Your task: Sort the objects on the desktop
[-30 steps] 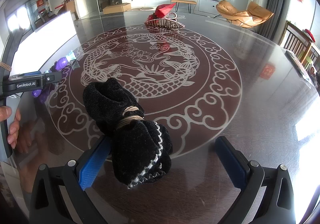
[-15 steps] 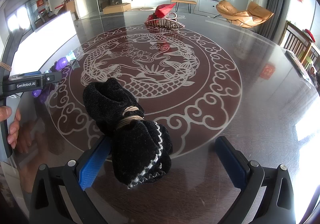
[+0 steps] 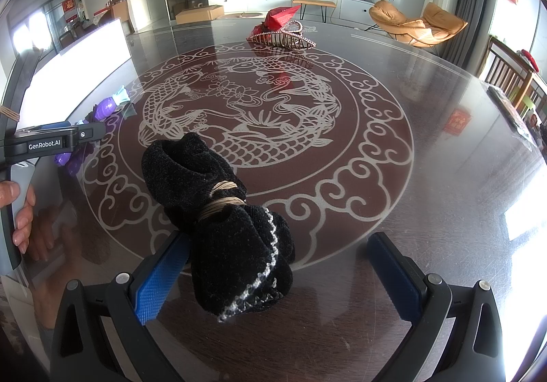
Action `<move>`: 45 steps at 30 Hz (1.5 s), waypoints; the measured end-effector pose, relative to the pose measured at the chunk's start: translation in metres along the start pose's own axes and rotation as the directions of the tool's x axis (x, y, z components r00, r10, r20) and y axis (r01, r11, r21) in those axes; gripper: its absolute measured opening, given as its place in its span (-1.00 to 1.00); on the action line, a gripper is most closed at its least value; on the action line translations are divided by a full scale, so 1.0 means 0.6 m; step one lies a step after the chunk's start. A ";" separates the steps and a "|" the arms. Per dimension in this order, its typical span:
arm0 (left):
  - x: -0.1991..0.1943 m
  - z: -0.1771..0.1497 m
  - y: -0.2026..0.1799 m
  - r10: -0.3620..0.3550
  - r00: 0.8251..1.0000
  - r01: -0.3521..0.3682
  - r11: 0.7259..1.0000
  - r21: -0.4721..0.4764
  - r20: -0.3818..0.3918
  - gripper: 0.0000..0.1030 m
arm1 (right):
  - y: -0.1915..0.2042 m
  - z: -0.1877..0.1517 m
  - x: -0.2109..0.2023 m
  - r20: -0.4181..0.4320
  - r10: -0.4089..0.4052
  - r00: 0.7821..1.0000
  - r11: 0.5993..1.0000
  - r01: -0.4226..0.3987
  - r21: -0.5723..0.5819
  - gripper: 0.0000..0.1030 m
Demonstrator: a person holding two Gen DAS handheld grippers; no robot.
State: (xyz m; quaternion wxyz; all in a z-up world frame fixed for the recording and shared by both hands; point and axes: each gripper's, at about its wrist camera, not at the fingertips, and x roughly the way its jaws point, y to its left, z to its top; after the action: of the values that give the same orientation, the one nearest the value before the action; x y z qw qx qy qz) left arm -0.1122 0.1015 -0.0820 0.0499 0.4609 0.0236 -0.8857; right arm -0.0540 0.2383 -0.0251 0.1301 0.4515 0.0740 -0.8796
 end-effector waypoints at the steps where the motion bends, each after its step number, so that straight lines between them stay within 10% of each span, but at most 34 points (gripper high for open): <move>1: 0.000 0.000 0.000 0.000 1.000 0.000 1.000 0.000 0.000 1.00 | 0.000 0.000 0.000 0.000 0.000 1.000 1.000 0.000 0.000 1.00; 20: -0.001 0.007 -0.002 -0.073 0.996 0.078 0.991 0.111 -0.053 1.00 | 0.000 0.000 -0.003 0.000 0.000 1.000 1.000 0.000 0.000 1.00; 25: -0.023 0.000 -0.024 -0.144 0.990 0.141 0.963 0.230 -0.004 -0.15 | 0.001 -0.002 0.001 0.000 0.000 1.000 1.000 0.000 0.000 1.00; 38: -0.101 -0.060 -0.023 -0.245 0.966 0.233 0.962 0.141 0.080 -0.17 | 0.028 0.060 -0.022 -0.091 0.119 0.989 0.971 -0.135 -0.196 0.96; 39: -0.118 -0.066 -0.022 -0.254 0.962 0.240 0.961 0.138 0.102 -0.17 | 0.041 0.069 -0.009 -0.129 0.136 0.982 0.960 -0.163 -0.228 0.82; 40: -0.128 -0.067 -0.021 -0.262 0.958 0.246 0.960 0.134 0.116 -0.17 | 0.049 0.068 -0.004 -0.157 0.133 0.979 0.954 -0.169 -0.248 0.04; 41: -0.141 -0.070 -0.016 -0.268 0.954 0.252 0.959 0.129 0.133 -0.17 | 0.056 0.069 -0.001 -0.193 0.113 0.975 0.950 -0.163 -0.266 -0.33; 45: -0.203 -0.082 0.023 -0.305 0.927 0.297 0.952 0.067 0.221 -0.17 | 0.063 0.088 -0.048 -0.133 0.120 0.984 0.962 -0.149 -0.229 -0.40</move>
State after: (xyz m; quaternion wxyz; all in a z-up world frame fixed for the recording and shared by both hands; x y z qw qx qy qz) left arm -0.0014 0.1003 -0.0104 -0.0917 0.3477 0.0737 -0.9302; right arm -0.0678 0.1936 0.0284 0.2382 0.4879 0.1555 -0.8253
